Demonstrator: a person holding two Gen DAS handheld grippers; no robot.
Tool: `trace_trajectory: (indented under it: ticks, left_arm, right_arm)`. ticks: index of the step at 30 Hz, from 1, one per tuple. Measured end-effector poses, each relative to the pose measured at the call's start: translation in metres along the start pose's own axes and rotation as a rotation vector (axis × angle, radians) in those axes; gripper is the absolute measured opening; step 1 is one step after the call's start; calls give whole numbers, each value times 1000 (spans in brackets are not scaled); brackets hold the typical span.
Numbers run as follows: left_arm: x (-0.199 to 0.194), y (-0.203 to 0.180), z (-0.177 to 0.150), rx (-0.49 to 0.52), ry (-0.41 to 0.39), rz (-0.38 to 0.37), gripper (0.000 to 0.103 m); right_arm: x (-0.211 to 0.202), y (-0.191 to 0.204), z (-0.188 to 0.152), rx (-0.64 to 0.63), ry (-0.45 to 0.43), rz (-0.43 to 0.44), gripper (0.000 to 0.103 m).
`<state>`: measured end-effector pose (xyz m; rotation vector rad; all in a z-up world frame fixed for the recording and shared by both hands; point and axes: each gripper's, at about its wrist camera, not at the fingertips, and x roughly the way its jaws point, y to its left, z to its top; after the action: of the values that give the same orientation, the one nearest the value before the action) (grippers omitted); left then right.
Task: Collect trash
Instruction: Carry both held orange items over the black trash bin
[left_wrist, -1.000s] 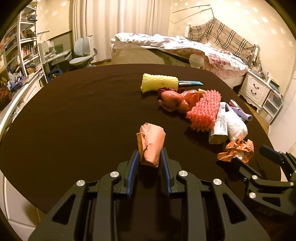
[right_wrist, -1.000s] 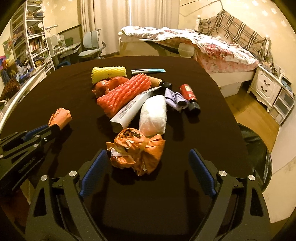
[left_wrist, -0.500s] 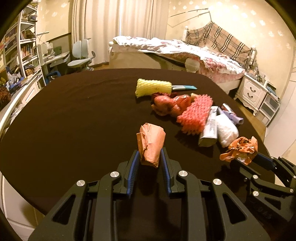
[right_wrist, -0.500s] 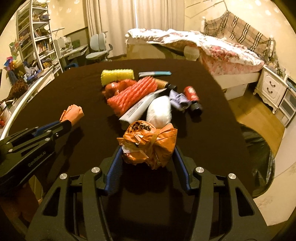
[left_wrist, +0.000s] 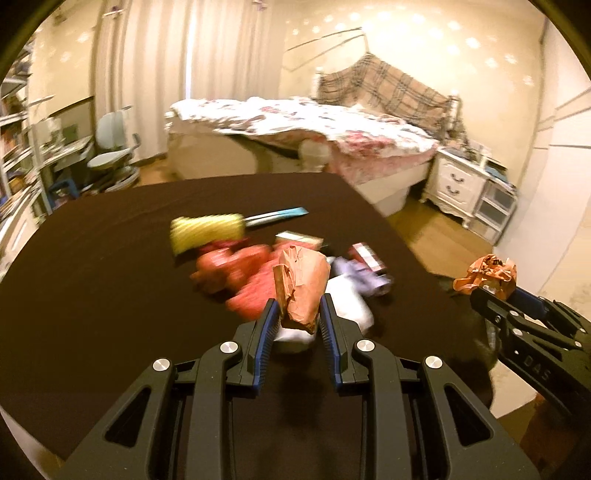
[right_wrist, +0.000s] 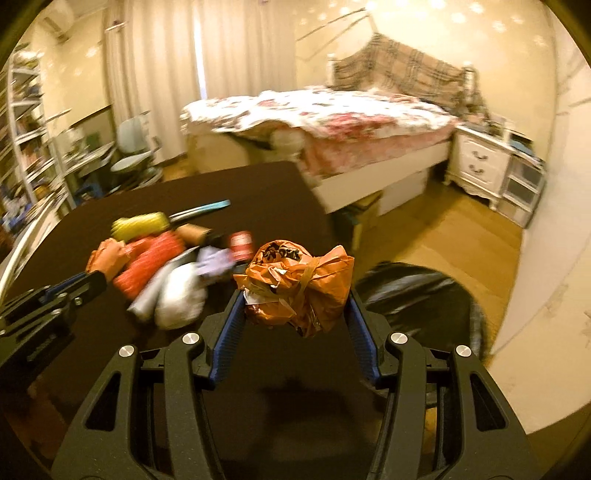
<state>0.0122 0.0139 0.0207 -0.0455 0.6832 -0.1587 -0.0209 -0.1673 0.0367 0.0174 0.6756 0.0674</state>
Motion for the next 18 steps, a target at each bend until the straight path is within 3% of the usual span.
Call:
trace_trajectory:
  ticks: [7, 18]
  left_arm:
    - [26, -63, 12, 78, -17, -81, 27]
    - [76, -139, 16, 177, 47, -140, 27]
  right_arm:
    - [15, -61, 1, 66, 1, -120, 53]
    - [45, -124, -8, 152, 54, -173, 53]
